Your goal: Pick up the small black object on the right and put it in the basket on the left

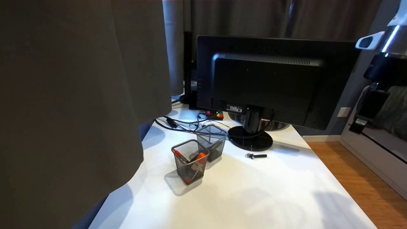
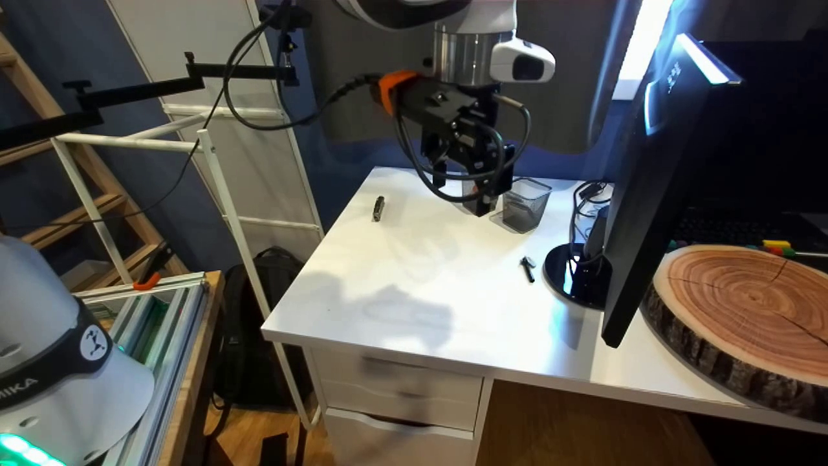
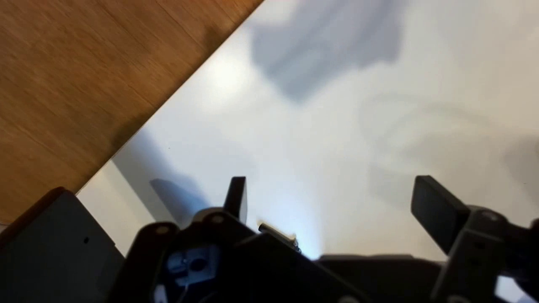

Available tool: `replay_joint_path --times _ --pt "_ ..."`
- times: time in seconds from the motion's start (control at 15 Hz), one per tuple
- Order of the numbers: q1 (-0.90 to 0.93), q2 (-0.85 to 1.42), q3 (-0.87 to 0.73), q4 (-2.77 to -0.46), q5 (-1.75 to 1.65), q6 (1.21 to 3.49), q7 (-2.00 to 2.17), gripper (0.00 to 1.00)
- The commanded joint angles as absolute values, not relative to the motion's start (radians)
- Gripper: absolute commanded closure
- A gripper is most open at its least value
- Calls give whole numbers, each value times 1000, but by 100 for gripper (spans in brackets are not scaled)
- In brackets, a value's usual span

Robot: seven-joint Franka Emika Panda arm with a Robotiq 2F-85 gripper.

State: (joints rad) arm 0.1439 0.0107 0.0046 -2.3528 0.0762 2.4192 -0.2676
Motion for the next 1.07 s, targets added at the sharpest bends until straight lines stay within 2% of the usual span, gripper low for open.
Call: replay_joint_path --times 0.0,0.27,0.73,1.0 --pt "116 38 35 -2333 71 2417 -267 0" --pt "113 52 35 -2313 69 2408 -272 0" --pt "110 399 11 -2019 -348 2463 -290 0" --pt "82 581 98 -1824 -295 2578 -451 0"
